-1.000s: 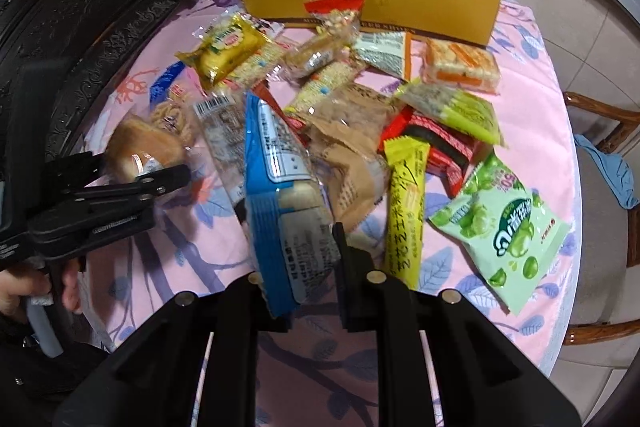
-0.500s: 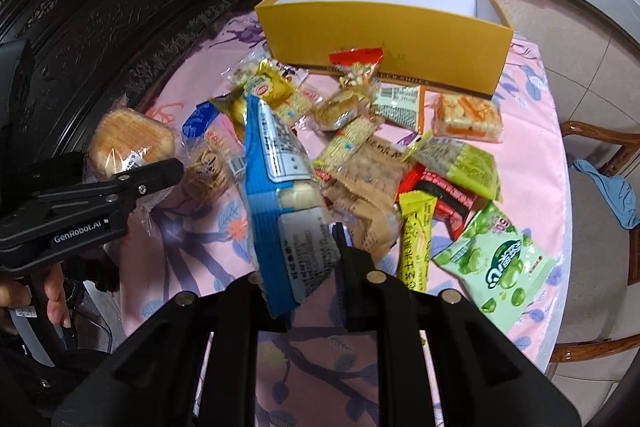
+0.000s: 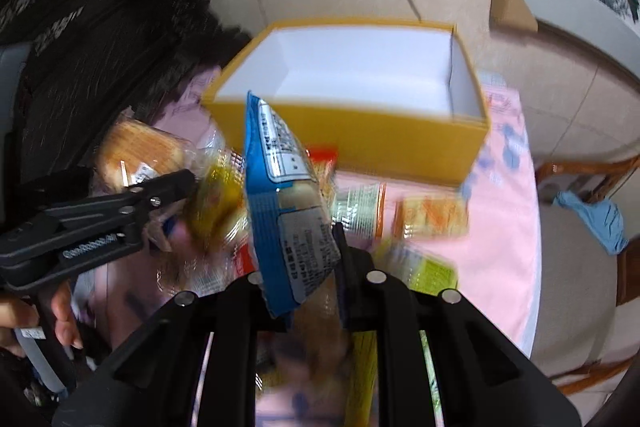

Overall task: Organize snacks
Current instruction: 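Carry both snacks into the yellow box and open both tools, then grasp the clear dark-filled packet with the right tool while the left tool grasps the pink cookie bag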

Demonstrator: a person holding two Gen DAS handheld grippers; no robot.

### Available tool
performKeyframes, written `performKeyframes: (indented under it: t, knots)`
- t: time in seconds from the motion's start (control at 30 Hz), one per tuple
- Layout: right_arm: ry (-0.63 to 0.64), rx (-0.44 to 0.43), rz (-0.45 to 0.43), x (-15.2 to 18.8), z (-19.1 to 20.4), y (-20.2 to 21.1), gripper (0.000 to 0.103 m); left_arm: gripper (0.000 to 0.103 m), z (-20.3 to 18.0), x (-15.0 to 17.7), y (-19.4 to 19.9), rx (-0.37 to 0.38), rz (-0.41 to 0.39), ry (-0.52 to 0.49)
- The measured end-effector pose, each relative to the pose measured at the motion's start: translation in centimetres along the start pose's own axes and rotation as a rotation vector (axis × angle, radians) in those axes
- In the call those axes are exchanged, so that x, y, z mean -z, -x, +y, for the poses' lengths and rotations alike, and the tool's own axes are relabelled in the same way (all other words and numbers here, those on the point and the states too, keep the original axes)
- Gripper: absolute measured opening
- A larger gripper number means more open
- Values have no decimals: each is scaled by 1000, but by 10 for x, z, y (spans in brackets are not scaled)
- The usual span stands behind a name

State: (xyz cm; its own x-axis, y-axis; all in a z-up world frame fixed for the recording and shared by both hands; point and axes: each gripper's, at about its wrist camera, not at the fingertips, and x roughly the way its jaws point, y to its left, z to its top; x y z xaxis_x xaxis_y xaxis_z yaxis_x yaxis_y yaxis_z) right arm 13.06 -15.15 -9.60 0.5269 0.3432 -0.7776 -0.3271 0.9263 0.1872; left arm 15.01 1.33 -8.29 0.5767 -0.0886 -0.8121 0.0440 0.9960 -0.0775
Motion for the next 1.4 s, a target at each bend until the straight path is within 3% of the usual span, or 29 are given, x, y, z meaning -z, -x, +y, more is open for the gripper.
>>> performKeyframes:
  t: [0.17,0.4,0.43,0.5,0.57,0.67,0.83,0.93,1.1,1.3,1.4]
  knots:
    - [-24,17,-50,-68,-10,-16,16,58,0,-60,-25,-11,-14,4]
    - [-62,73,-79,-138,-28,-38,18,63,11,-130,-55,-12,-21,36]
    - [-69,78,-81,-145,-30,-40,21,78,12,-140,-57,-7,-29,43]
    - [-74,113,-75,-158,-33,-46,57,101,12,-156,-63,-34,-20,45]
    - [-73,206,-95,-164,-35,-45,65,101,12,-166,-65,-50,3,27]
    - [-67,190,-94,-162,-35,-39,66,101,16,-167,-64,-38,39,37]
    - [-42,176,-63,-142,-33,-27,68,101,24,-137,-46,-46,42,50]
    - [-31,145,-38,-111,-26,-18,73,101,26,-103,-29,-57,32,38]
    - [-39,39,89,-27,-10,-17,75,101,29,-24,-5,-72,34,19]
    - [61,-162,253,78,41,-35,75,101,55,72,10,-94,139,101]
    - [129,-185,310,106,60,-46,75,101,67,102,19,-115,172,93]
